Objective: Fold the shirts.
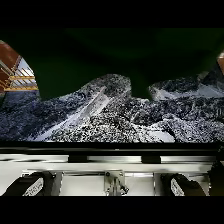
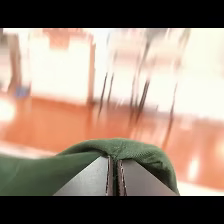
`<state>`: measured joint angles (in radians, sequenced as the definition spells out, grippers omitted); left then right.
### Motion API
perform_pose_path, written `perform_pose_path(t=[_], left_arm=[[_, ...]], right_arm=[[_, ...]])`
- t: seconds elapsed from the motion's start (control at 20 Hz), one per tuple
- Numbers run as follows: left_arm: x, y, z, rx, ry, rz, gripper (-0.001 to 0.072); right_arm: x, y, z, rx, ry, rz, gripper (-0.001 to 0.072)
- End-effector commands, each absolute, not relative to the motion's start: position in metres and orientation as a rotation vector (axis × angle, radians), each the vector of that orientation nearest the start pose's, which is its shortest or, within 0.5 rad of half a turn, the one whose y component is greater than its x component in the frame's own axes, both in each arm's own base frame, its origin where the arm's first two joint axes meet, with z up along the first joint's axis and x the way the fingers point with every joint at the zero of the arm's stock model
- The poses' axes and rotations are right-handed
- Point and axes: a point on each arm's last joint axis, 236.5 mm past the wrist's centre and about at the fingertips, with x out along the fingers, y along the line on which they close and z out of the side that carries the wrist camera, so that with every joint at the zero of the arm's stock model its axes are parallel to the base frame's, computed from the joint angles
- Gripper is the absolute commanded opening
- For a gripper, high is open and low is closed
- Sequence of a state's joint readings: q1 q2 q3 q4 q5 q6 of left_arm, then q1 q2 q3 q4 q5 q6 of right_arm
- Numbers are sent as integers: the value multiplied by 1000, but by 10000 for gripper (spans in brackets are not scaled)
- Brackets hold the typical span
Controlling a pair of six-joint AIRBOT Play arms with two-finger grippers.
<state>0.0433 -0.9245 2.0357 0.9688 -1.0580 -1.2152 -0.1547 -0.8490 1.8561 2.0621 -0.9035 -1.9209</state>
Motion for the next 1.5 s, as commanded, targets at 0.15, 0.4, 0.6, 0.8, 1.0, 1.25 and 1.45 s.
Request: perform_pose_path(t=[0.15, 0.4, 0.6, 0.8, 1.0, 1.25, 1.45], left_arm=[[206, -87, 545, 87, -155, -368, 30], [269, -80, 451, 99, 188, -368, 30], [340, -77, 346, 38, 489, -388, 30], [403, -74, 206, -35, 837, -401, 30], [461, -70, 93, -105, 1043, -388, 30], [502, -65, 15, -146, 1122, -352, 31], [504, -64, -22, -181, 1186, -334, 32]], right_arm=[[204, 29, 545, -130, -168, 94, 75], [265, 18, 463, -129, 179, 111, 75], [339, 9, 328, -71, 681, 179, 75], [425, -2, 177, 47, 993, 193, 75], [518, 7, 86, 222, 969, 180, 75], [583, 42, 41, 338, 848, 186, 76], [575, 72, 1, 343, 951, 222, 76]])
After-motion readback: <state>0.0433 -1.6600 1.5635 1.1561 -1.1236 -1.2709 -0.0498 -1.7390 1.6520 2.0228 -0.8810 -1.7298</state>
